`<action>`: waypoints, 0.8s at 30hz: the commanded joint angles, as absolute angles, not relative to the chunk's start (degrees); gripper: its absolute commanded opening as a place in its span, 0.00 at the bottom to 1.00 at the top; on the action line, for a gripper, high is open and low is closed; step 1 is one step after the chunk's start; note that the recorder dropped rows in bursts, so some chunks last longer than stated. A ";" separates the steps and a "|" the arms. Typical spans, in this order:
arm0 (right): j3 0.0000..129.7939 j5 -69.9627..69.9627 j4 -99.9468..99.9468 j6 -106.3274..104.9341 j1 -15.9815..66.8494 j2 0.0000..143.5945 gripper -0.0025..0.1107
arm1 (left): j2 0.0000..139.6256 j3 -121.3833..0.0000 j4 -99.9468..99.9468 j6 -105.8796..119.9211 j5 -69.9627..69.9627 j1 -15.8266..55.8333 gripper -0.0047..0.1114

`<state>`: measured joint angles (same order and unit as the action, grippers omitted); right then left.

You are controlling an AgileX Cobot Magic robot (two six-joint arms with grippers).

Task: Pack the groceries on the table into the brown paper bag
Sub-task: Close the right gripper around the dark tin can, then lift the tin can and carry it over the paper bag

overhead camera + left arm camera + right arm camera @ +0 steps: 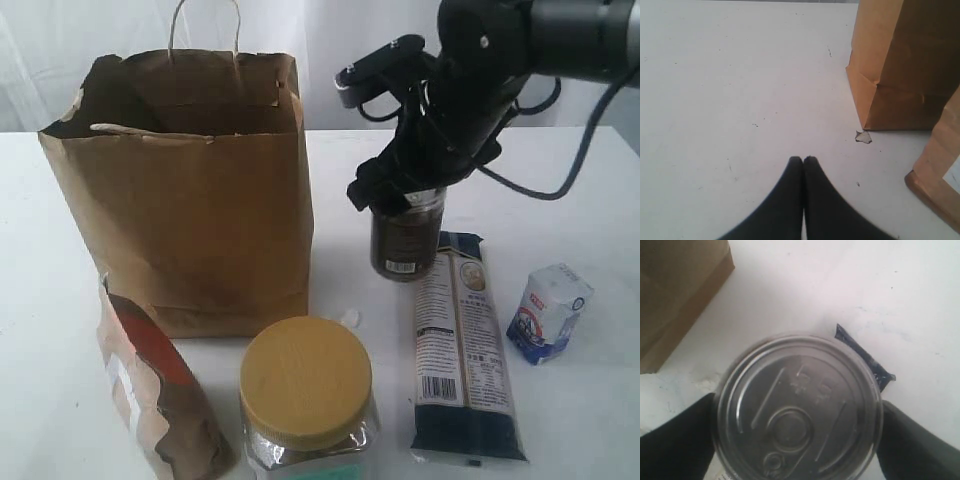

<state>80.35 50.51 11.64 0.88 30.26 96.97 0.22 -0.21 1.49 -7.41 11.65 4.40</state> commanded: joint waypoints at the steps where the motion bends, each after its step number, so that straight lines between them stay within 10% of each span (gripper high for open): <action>1: 80.53 49.83 12.11 -1.33 28.89 91.62 0.02 | 0.00 0.00 1.87 -7.43 11.52 4.75 0.04; 24: 98.52 43.41 -24.59 -16.61 25.07 79.61 0.02 | 0.00 0.00 1.87 -7.43 11.52 4.75 0.04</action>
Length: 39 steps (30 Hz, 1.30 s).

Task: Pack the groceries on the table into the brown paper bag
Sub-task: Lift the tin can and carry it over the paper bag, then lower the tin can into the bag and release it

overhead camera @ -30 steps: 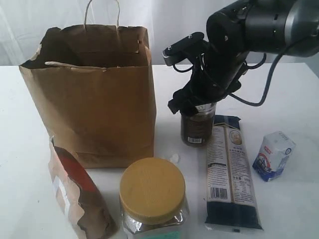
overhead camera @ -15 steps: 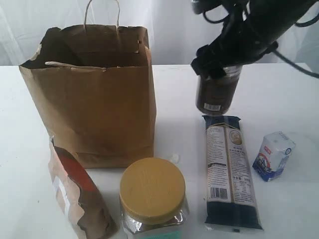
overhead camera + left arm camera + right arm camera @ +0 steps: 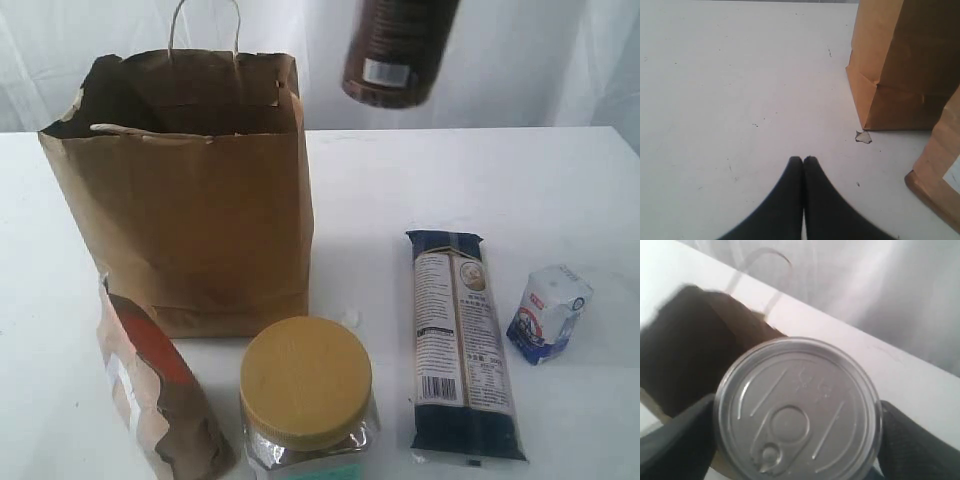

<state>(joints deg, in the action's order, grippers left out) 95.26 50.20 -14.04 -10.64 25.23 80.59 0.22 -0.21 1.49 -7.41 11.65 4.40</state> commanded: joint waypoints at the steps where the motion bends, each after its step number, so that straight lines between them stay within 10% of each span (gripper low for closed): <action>1: 98.79 41.83 -27.42 -17.62 25.07 79.61 0.02 | 0.00 0.00 1.87 -7.43 11.52 4.75 0.04; 15: 98.88 33.47 -67.87 -53.33 30.39 91.24 0.02 | 0.00 0.00 1.87 -7.43 11.52 4.75 0.04; 39: 98.68 30.35 -34.70 -55.43 32.75 100.56 0.02 | 0.00 0.00 1.87 -7.43 11.52 4.75 0.04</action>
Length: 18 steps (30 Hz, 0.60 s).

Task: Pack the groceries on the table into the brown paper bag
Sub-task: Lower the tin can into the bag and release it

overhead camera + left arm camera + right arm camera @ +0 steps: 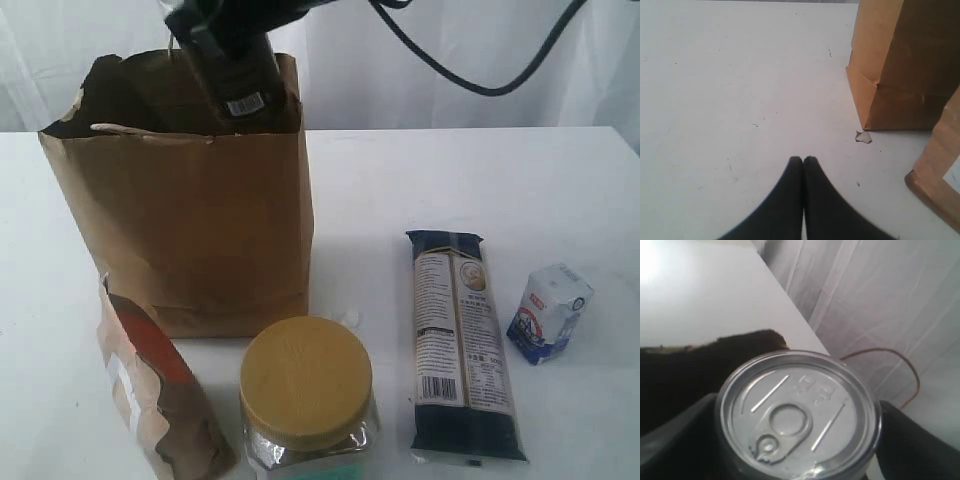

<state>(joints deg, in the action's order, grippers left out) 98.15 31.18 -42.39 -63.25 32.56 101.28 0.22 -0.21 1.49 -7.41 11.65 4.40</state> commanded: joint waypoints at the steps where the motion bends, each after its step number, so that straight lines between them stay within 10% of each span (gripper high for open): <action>1: 98.68 30.40 -33.65 -54.00 32.75 100.56 0.02 | 0.00 0.00 1.87 -7.43 11.52 4.75 0.04; 18: 98.68 36.34 -29.09 -52.25 32.65 104.23 0.02 | 0.00 0.00 1.87 -7.43 11.52 4.75 0.04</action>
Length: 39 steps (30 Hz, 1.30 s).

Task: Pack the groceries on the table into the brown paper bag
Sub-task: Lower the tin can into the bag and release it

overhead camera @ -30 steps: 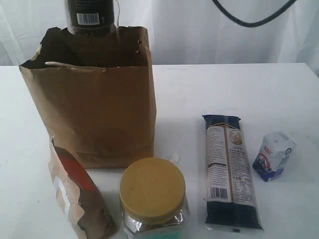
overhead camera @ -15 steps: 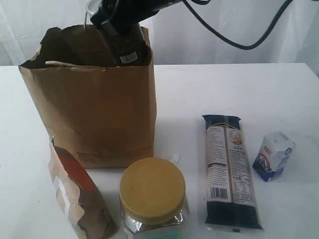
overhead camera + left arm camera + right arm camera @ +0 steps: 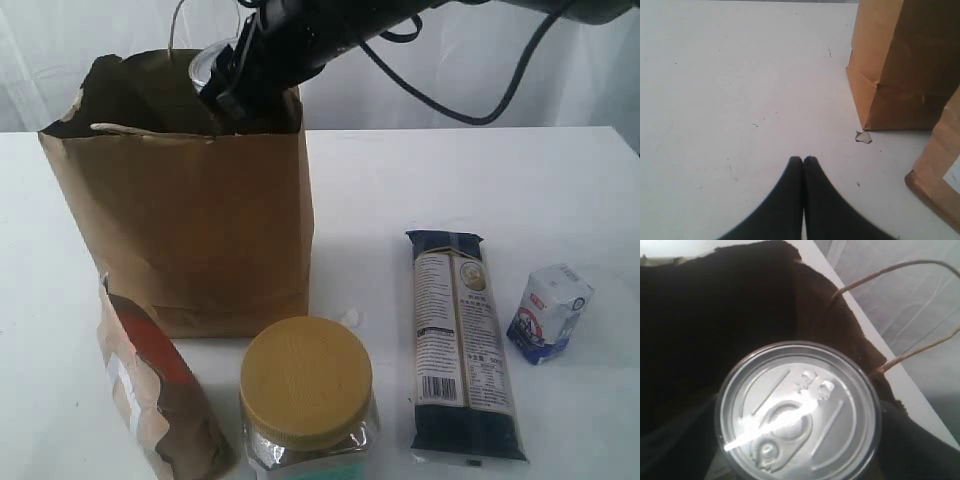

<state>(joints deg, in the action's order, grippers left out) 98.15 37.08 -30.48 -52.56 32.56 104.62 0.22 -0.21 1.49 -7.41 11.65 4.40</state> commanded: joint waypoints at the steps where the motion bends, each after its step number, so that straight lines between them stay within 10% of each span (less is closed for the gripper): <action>1: 98.68 36.79 -27.26 -51.97 32.65 104.23 0.02 | 0.00 0.00 1.87 -7.43 11.52 4.75 0.04; 15: 98.68 37.75 -18.99 -43.08 32.65 104.23 0.48 | 0.00 0.00 1.87 -7.43 11.52 4.75 0.04; 39: 98.68 39.44 -20.07 -42.97 32.65 104.23 0.50 | 0.00 0.00 1.87 -7.43 11.52 4.75 0.04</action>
